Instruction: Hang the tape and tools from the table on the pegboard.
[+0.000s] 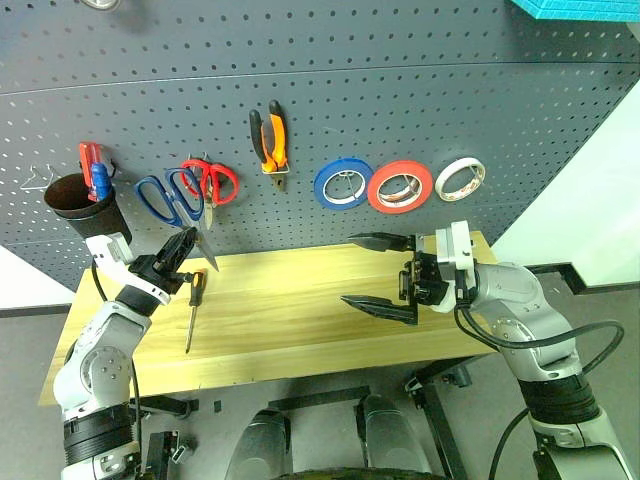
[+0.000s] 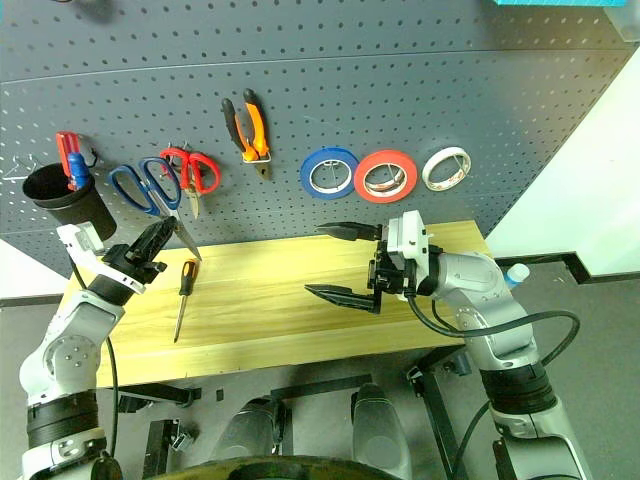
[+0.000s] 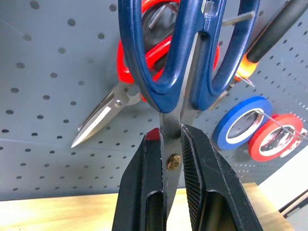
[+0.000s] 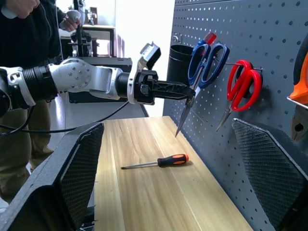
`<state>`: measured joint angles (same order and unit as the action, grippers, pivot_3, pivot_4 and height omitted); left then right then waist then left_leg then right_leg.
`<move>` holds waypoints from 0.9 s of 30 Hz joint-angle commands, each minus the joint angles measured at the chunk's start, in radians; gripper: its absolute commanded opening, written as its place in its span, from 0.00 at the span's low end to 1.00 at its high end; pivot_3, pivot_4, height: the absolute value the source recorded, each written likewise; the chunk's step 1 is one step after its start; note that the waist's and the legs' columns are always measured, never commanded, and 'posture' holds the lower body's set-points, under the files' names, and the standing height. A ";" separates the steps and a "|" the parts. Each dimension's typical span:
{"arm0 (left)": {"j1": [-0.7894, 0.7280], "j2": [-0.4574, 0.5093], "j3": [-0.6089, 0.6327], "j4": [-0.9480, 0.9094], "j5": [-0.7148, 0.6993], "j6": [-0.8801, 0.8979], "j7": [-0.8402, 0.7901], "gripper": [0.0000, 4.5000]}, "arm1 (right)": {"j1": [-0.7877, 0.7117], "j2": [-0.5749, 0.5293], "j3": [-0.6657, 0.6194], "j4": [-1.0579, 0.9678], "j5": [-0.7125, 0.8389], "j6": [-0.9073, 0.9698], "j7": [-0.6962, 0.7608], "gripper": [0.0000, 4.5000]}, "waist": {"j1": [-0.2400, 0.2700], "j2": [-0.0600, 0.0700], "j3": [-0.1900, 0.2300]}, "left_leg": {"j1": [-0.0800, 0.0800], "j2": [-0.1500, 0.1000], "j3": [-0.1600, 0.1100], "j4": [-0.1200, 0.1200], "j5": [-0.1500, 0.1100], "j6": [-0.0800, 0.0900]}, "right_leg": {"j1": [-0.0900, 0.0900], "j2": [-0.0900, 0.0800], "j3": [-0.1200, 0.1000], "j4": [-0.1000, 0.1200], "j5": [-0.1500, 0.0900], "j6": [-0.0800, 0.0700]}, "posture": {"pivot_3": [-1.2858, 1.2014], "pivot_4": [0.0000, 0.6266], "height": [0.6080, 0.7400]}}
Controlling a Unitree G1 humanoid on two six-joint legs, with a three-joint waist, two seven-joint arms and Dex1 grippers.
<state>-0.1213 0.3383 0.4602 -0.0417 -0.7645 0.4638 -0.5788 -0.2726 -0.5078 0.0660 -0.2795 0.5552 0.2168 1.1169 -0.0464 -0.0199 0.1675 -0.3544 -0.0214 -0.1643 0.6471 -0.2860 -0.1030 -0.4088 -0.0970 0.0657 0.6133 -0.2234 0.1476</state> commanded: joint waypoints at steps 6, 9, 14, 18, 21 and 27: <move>-0.010 0.024 -0.003 -0.002 0.015 -0.029 -0.014 0.40 | 0.000 -0.002 -0.005 -0.010 -0.003 -0.024 0.005 1.00 | 0.000 0.000 -0.001 | 0.000 0.000 0.000 0.000 0.000 0.000 | 0.000 0.000 0.000 0.000 0.000 0.000 | 0.48 0.11 0.98; -0.007 0.030 -0.001 0.002 0.027 -0.036 -0.008 0.63 | 0.002 -0.003 -0.005 -0.009 -0.009 -0.028 0.003 1.00 | 0.000 0.000 -0.001 | 0.000 0.000 0.000 0.000 0.000 0.000 | 0.000 0.000 0.000 0.000 0.000 0.000 | 0.48 0.11 0.98; 0.077 0.076 -0.012 -0.040 0.057 0.012 0.006 0.69 | 0.003 -0.018 -0.001 0.004 -0.055 -0.058 0.004 1.00 | -0.009 0.000 -0.001 | 0.000 0.000 0.000 0.000 0.000 0.000 | 0.000 0.000 0.000 0.000 0.000 0.000 | 0.48 0.11 0.98; 0.114 0.142 -0.027 0.030 0.158 0.094 0.128 0.69 | -0.006 -0.027 0.006 0.024 -0.082 -0.067 0.005 1.00 | -0.020 0.000 -0.001 | 0.000 0.000 0.000 0.000 0.000 0.000 | 0.000 0.000 0.000 0.000 0.000 -0.001 | 0.48 0.12 0.98; 0.100 0.198 -0.088 0.129 0.267 0.152 0.194 0.69 | -0.009 -0.018 0.013 0.035 -0.088 -0.076 0.008 1.00 | -0.022 0.001 -0.002 | 0.001 0.000 0.000 0.000 0.000 0.000 | 0.000 0.000 0.000 0.001 -0.001 -0.001 | 0.49 0.13 0.98; -0.045 0.212 -0.151 0.312 0.354 0.280 0.281 0.99 | -0.014 0.000 0.030 0.044 -0.093 -0.082 0.008 1.00 | -0.017 0.000 -0.002 | 0.001 0.000 0.000 0.000 0.000 0.000 | 0.001 0.000 0.000 0.001 0.001 0.001 | 0.50 0.15 0.98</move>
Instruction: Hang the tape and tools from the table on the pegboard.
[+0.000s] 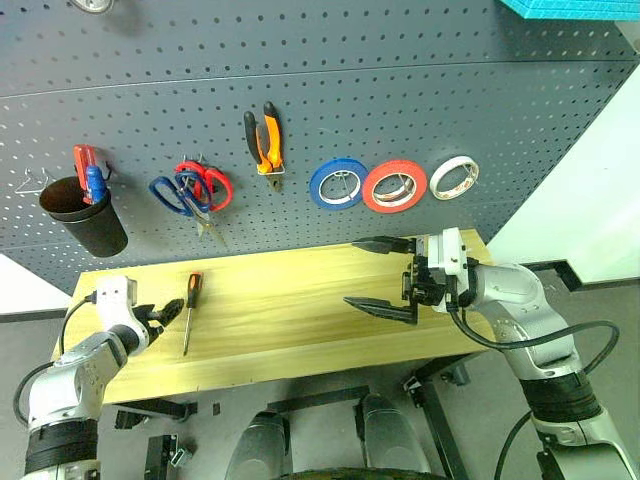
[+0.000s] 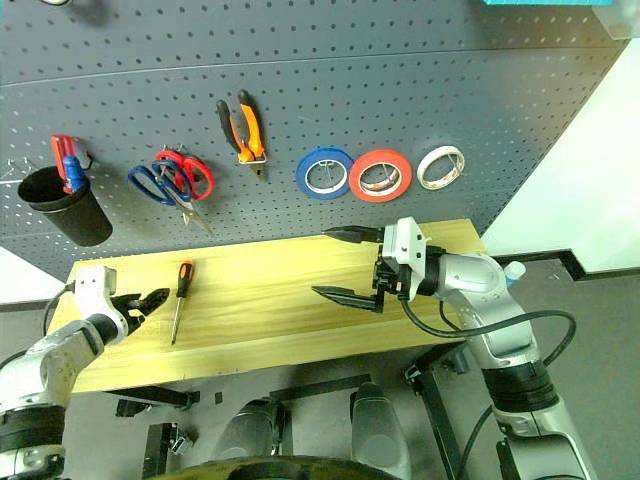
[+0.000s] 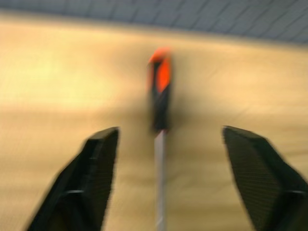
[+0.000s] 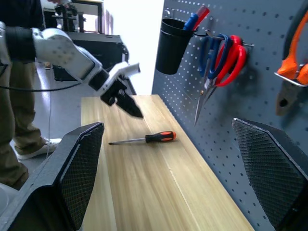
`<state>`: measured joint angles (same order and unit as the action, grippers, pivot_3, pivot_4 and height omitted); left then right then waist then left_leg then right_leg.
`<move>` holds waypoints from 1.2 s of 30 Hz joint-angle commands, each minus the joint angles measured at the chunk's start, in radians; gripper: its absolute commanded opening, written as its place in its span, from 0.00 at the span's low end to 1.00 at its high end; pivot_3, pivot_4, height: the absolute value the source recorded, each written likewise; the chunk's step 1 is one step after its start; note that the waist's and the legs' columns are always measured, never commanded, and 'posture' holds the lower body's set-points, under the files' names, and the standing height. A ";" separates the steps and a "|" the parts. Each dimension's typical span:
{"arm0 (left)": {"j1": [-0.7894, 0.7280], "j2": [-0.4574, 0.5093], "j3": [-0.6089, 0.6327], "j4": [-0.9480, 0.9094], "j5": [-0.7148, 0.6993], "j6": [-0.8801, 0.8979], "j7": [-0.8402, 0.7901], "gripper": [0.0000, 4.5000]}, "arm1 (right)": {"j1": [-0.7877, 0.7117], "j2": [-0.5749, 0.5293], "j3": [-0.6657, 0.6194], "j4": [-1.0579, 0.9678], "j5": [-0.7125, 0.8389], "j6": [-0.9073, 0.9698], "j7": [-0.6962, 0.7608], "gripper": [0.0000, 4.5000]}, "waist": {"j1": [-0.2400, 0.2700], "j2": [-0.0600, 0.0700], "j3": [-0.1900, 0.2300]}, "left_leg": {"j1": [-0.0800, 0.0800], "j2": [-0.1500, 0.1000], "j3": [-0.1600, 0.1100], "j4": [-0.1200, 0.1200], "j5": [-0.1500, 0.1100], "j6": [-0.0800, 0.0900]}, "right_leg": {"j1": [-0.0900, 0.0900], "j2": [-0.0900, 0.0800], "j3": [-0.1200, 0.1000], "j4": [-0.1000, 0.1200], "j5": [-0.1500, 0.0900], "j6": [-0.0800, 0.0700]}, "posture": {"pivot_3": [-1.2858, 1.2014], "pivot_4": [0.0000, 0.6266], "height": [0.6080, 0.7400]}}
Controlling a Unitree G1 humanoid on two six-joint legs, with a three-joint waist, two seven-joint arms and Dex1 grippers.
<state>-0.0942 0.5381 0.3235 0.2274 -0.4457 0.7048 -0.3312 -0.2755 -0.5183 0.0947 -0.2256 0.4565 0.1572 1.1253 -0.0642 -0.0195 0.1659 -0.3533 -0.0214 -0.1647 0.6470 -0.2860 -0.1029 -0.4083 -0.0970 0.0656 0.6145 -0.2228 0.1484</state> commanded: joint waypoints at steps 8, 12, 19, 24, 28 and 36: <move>-0.336 0.000 -0.081 0.337 0.138 0.059 0.076 0.99 | 0.010 0.005 -0.002 -0.022 0.004 -0.022 -0.007 1.00 | -0.001 0.000 0.000 | 0.000 0.000 0.000 0.000 0.000 0.000 | 0.000 0.000 0.000 0.000 0.001 0.001 | 0.48 0.15 0.98; -0.425 -0.012 -0.088 0.463 0.171 0.064 0.099 0.99 | 0.020 -0.005 -0.009 -0.039 0.010 -0.010 -0.015 1.00 | -0.006 0.000 0.000 | 0.000 0.000 0.000 -0.001 0.000 0.000 | -0.001 0.000 0.000 -0.001 0.001 0.002 | 0.48 0.16 0.98; -0.553 -0.030 -0.094 0.691 0.219 0.001 0.116 0.99 | 0.058 -0.050 -0.002 -0.060 0.025 0.024 0.013 1.00 | -0.006 -0.001 0.000 | -0.001 0.000 0.000 -0.001 0.000 0.000 | -0.001 0.000 0.000 -0.001 0.000 0.002 | 0.48 0.17 0.98; -0.607 -0.037 -0.094 0.803 0.237 -0.054 0.118 0.99 | 0.061 -0.048 -0.001 -0.060 0.023 0.024 0.008 1.00 | -0.006 -0.001 0.000 | 0.000 0.000 0.000 -0.001 0.000 0.000 | -0.001 0.000 0.000 -0.001 0.000 0.002 | 0.48 0.17 0.98; -0.636 -0.039 -0.099 0.865 0.252 -0.065 0.129 0.99 | 0.066 -0.050 -0.002 -0.060 0.019 0.023 0.004 1.00 | -0.006 -0.001 0.000 | -0.001 0.000 0.000 -0.001 0.000 0.000 | -0.001 0.000 0.000 -0.001 0.000 0.002 | 0.48 0.17 0.98; -0.642 -0.031 -0.098 0.899 0.266 -0.087 0.123 0.56 | 0.068 -0.053 -0.006 -0.057 0.016 0.017 -0.001 1.00 | -0.006 -0.001 0.000 | -0.001 0.000 0.000 -0.001 0.000 0.000 | -0.001 0.000 0.000 -0.001 0.000 0.003 | 0.48 0.17 0.98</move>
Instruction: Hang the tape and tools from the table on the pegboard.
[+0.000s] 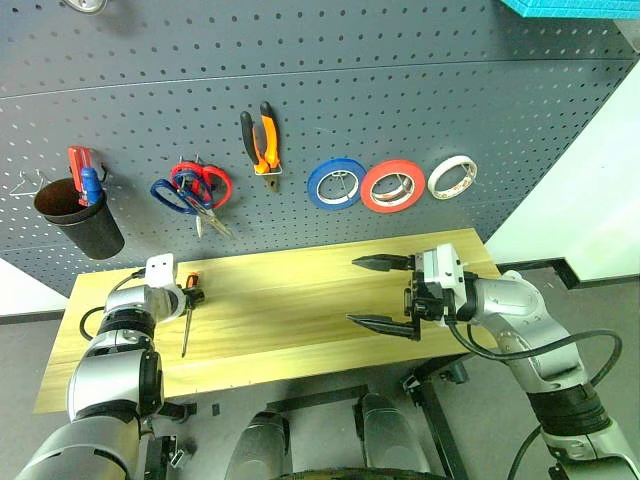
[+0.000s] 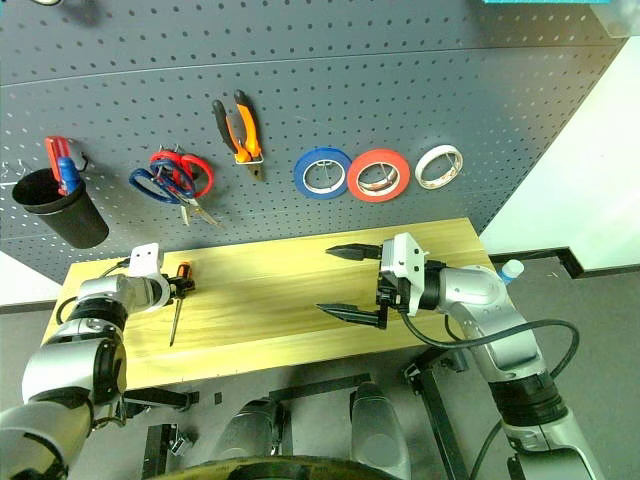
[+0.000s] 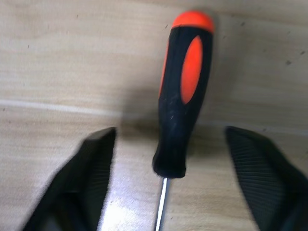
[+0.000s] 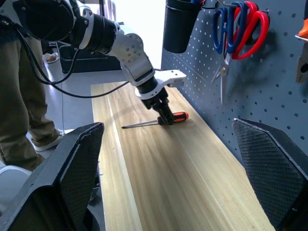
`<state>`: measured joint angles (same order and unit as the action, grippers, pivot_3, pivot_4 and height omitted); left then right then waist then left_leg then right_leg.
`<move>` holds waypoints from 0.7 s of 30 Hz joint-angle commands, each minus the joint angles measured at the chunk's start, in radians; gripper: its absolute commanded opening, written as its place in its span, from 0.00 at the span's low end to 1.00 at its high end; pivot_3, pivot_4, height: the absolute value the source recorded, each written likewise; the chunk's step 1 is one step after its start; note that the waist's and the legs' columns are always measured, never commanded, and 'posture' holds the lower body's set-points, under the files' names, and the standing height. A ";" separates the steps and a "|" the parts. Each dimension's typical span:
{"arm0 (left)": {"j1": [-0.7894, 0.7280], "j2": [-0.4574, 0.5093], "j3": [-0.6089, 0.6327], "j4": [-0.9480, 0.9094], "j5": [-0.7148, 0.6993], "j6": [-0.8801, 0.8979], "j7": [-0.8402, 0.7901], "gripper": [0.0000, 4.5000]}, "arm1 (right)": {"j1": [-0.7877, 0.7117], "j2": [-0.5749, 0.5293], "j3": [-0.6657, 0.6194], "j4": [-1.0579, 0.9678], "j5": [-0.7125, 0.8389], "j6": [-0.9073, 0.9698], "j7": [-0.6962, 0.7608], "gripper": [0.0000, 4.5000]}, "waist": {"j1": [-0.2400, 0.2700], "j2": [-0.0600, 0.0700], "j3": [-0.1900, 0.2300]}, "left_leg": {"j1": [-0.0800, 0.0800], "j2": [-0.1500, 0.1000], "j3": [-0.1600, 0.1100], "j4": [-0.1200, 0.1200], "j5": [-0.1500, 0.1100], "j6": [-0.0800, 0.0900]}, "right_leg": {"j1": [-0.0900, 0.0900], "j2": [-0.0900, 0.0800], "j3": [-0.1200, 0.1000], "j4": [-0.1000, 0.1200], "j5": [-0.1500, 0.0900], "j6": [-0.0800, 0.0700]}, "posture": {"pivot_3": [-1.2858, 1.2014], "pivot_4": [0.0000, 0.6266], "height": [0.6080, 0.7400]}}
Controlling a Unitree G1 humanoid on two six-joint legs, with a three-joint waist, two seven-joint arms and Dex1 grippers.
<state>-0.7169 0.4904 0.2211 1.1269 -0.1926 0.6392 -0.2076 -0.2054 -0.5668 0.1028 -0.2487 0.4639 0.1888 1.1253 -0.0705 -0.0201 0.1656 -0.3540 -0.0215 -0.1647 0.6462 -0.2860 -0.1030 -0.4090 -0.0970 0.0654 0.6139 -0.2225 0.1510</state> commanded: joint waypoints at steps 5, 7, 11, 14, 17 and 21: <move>-0.009 0.022 0.006 0.001 0.021 -0.024 -0.002 0.17 | -0.008 -0.001 -0.015 -0.028 0.007 -0.021 -0.001 1.00 | 0.000 0.000 0.000 | 0.000 0.000 0.000 0.000 0.000 0.000 | 0.000 0.000 0.000 0.000 0.000 0.000 | 0.48 0.17 0.98; -0.007 0.024 0.007 0.002 0.022 -0.026 -0.004 0.09 | -0.010 -0.001 -0.014 -0.026 0.006 -0.022 0.000 1.00 | 0.000 0.000 0.000 | 0.000 0.000 0.000 0.000 0.000 0.000 | 0.000 0.000 0.000 0.000 0.000 0.000 | 0.48 0.17 0.98; 0.006 0.028 0.004 -0.023 0.021 -0.031 -0.022 0.09 | -0.013 0.000 -0.013 -0.022 0.005 -0.026 0.000 1.00 | 0.000 0.000 0.000 | 0.000 0.000 0.000 0.000 0.000 0.000 | 0.000 0.000 0.000 0.000 0.000 0.000 | 0.48 0.17 0.98; 0.053 0.037 -0.004 -0.115 0.013 -0.016 -0.072 0.09 | -0.011 -0.001 -0.016 -0.025 0.003 -0.028 -0.003 1.00 | -0.002 0.000 0.000 | 0.000 0.000 0.000 0.000 0.000 0.000 | 0.000 0.000 0.000 0.000 0.000 0.000 | 0.47 0.17 0.98; 0.146 0.049 0.002 -0.277 -0.006 0.019 -0.120 0.09 | -0.005 -0.003 -0.020 -0.029 0.003 -0.029 -0.003 1.00 | -0.003 0.000 0.000 | 0.000 0.000 0.000 0.000 0.000 0.000 | 0.000 0.000 0.000 0.000 0.000 0.000 | 0.47 0.17 0.98; 0.362 0.079 0.033 -0.611 -0.066 0.093 -0.205 0.09 | -0.003 -0.004 -0.021 -0.027 0.002 -0.032 -0.005 1.00 | -0.005 0.000 0.000 | 0.000 0.000 0.000 -0.001 0.000 0.000 | -0.001 0.000 0.000 0.000 0.000 0.000 | 0.47 0.17 0.98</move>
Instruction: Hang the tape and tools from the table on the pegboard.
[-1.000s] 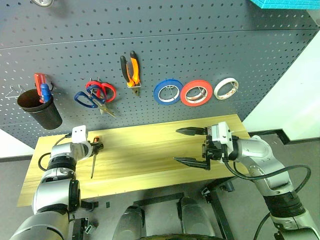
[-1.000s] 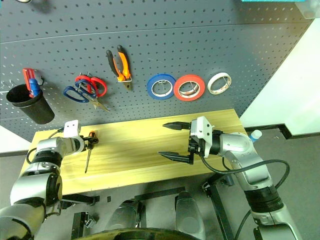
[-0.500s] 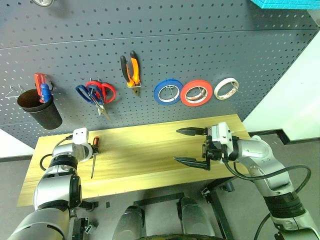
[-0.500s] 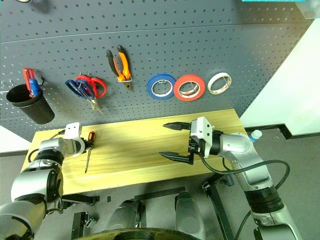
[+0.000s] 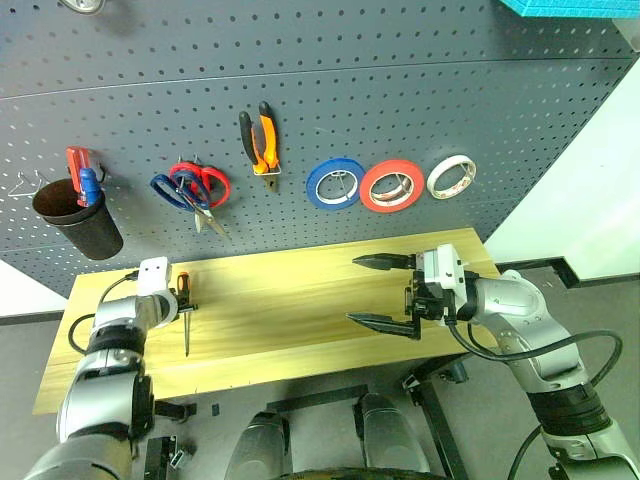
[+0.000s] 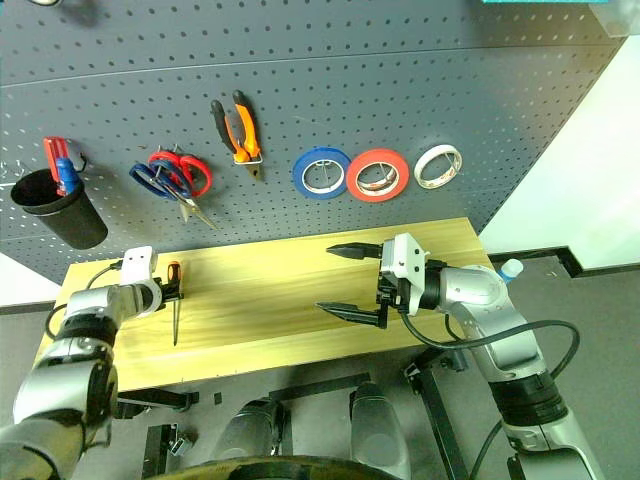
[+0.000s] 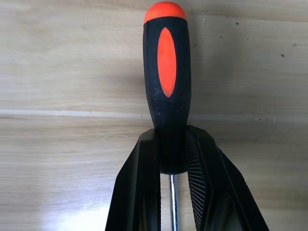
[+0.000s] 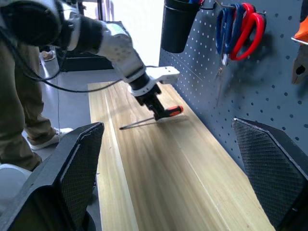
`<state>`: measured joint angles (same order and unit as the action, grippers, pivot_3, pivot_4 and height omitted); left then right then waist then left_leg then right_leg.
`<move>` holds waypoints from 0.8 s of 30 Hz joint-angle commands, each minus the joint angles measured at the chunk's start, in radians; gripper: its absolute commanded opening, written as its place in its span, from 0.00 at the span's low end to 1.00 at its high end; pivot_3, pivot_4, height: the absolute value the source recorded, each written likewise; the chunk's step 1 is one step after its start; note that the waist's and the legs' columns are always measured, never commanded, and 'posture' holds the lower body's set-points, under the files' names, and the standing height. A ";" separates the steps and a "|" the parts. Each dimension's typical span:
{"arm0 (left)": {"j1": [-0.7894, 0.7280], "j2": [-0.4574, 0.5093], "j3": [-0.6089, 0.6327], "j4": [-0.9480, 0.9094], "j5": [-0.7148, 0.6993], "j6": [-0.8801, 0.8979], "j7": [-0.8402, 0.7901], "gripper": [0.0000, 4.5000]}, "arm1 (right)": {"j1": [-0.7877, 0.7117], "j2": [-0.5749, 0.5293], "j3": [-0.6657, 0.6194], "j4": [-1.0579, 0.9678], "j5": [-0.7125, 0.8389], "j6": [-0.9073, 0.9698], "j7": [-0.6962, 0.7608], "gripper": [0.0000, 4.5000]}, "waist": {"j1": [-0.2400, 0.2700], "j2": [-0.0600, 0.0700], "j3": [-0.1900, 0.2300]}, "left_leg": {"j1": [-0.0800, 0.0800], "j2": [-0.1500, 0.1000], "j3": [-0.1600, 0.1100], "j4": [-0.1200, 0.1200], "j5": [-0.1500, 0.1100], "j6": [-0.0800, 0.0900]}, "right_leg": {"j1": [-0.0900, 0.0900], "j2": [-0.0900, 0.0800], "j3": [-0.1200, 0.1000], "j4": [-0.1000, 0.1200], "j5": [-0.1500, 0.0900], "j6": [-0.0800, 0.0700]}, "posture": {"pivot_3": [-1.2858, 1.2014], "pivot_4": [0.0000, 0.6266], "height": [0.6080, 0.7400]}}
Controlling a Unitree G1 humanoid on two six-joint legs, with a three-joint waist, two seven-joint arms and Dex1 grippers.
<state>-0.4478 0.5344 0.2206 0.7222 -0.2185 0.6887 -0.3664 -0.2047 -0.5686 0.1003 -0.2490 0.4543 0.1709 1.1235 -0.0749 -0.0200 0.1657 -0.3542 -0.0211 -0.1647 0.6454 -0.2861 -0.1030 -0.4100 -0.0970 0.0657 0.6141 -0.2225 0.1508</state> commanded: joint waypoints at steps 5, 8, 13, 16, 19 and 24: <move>0.329 0.058 0.095 -0.482 -0.090 0.101 -0.075 0.09 | -0.013 0.001 -0.015 -0.010 0.009 -0.023 0.003 1.00 | 0.005 0.000 0.000 | 0.000 0.000 0.000 0.000 0.000 0.000 | 0.000 0.000 0.000 0.000 0.000 0.000 | 0.48 0.17 0.98; 0.436 0.059 0.126 -0.643 -0.129 0.089 -0.117 0.09 | -0.027 0.007 -0.007 0.003 0.010 -0.025 0.013 1.00 | 0.010 0.000 0.000 | 0.000 0.000 0.000 0.000 0.000 0.000 | 0.001 0.000 0.000 0.000 -0.002 -0.003 | 0.49 0.16 0.98; 0.550 0.055 0.182 -0.868 -0.206 0.061 -0.188 0.09 | -0.051 0.018 0.009 0.023 0.008 -0.033 0.032 1.00 | 0.017 0.000 0.000 | 0.000 0.000 0.000 0.001 0.000 0.000 | 0.001 0.000 0.000 0.000 -0.002 -0.005 | 0.50 0.15 0.98; 0.600 0.040 0.232 -0.959 -0.257 0.004 -0.233 0.09 | -0.058 0.022 0.013 0.031 0.009 -0.039 0.043 1.00 | 0.016 0.000 0.000 | 0.000 0.000 0.000 0.000 0.000 0.000 | 0.001 0.000 0.000 0.000 -0.002 -0.005 | 0.50 0.14 0.98; 0.646 0.005 0.317 -1.040 -0.326 -0.110 -0.288 0.09 | -0.075 0.046 0.001 0.045 0.027 -0.053 0.046 1.00 | 0.009 0.000 0.000 | 0.000 0.000 0.001 0.000 0.000 0.000 | 0.001 0.000 0.000 -0.001 -0.002 -0.005 | 0.50 0.14 0.98; 0.653 -0.015 0.408 -1.065 -0.426 -0.195 -0.339 0.09 | -0.115 0.096 -0.050 0.029 0.120 -0.022 0.026 1.00 | 0.010 0.001 0.000 | 0.000 0.000 0.000 0.001 0.000 0.000 | 0.001 0.000 0.000 -0.001 -0.002 -0.005 | 0.50 0.13 0.98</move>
<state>0.2040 0.5166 0.5808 -0.3099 -0.6052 0.5358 -0.6851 -0.2936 -0.4845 0.0925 -0.1895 0.5200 0.1407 1.1632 -0.0647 -0.0194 0.1655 -0.3539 -0.0207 -0.1642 0.6461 -0.2865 -0.1025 -0.4088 -0.0971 0.0657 0.6132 -0.2246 0.1455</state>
